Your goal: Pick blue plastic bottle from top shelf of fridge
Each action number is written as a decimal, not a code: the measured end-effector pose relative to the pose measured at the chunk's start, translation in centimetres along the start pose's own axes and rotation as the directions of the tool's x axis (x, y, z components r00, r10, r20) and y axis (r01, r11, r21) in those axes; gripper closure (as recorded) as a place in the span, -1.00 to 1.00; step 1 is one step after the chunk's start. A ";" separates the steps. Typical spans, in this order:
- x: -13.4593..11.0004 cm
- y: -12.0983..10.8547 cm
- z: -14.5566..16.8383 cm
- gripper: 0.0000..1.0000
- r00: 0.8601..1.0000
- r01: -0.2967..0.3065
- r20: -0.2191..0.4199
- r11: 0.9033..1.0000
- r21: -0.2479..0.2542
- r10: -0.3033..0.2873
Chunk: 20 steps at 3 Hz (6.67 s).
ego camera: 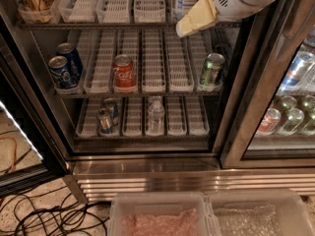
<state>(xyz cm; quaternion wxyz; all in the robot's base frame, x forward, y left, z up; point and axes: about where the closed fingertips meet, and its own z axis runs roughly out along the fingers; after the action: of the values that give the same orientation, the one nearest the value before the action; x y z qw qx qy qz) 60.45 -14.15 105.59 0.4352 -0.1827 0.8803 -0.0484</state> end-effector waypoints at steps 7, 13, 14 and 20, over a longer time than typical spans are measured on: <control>-7.8 1.1 2.5 -0.48 0.955 -0.157 0.254 0.988 -0.002 0.153; -11.6 -0.7 5.0 -0.62 0.918 -0.248 0.323 0.969 0.015 0.230; -11.4 -0.7 5.9 -0.25 0.911 -0.270 0.320 0.963 -0.011 0.260; -12.0 -0.6 3.3 1.00 0.913 -0.230 0.334 0.972 -0.056 0.235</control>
Offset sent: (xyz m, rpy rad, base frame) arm 0.0280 0.0358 0.0264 0.1589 -0.2150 -0.0168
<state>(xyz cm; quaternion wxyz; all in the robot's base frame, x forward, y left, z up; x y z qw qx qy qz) 69.90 -10.14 112.67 0.5810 -0.0857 0.8082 0.0426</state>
